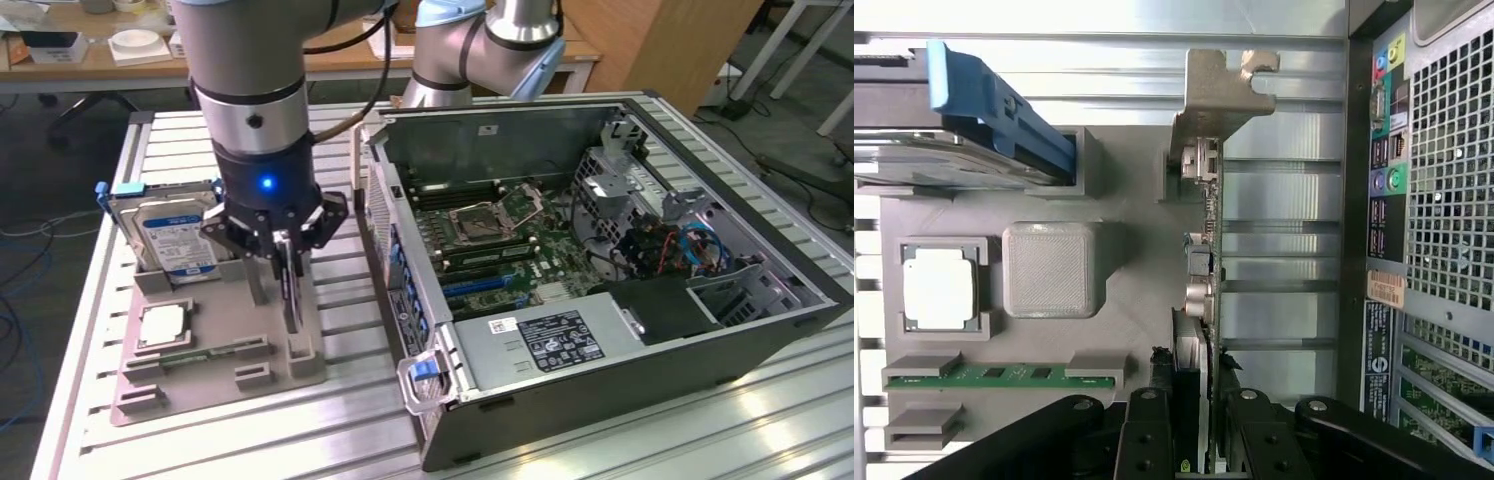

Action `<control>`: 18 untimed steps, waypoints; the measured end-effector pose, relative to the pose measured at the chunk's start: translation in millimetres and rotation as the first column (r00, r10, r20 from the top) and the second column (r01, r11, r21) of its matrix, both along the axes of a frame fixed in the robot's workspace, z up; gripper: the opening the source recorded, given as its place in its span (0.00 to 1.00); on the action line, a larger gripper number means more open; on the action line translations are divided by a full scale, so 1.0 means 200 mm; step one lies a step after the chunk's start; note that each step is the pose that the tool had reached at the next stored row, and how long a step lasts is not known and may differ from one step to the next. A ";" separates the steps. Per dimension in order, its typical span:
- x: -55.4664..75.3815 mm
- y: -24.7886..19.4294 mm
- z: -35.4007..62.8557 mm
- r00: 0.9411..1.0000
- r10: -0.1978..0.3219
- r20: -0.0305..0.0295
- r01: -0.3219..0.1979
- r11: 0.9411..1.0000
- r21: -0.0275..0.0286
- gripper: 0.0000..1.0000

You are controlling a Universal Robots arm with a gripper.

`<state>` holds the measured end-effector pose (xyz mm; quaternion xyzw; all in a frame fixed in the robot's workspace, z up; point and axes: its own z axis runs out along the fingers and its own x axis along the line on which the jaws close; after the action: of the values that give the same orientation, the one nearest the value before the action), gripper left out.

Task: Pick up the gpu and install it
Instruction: 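Pick up the gpu and move the gpu toward the slot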

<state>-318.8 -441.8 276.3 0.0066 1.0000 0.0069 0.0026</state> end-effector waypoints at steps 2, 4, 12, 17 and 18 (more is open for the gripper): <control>0.00 0.000 0.016 1.000 0.000 0.000 0.000 1.000 0.000 0.26; 0.00 0.000 0.035 1.000 0.000 0.000 0.000 1.000 0.000 0.26; 0.00 0.000 0.114 1.000 0.000 0.000 0.000 1.000 0.000 0.26; 0.00 0.000 0.161 1.000 -0.002 0.000 0.002 1.000 0.002 0.26; 0.00 0.000 0.173 1.000 -0.003 0.000 0.003 1.000 0.002 0.26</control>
<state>-318.8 -441.8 311.0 0.0079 0.9999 0.0081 0.0027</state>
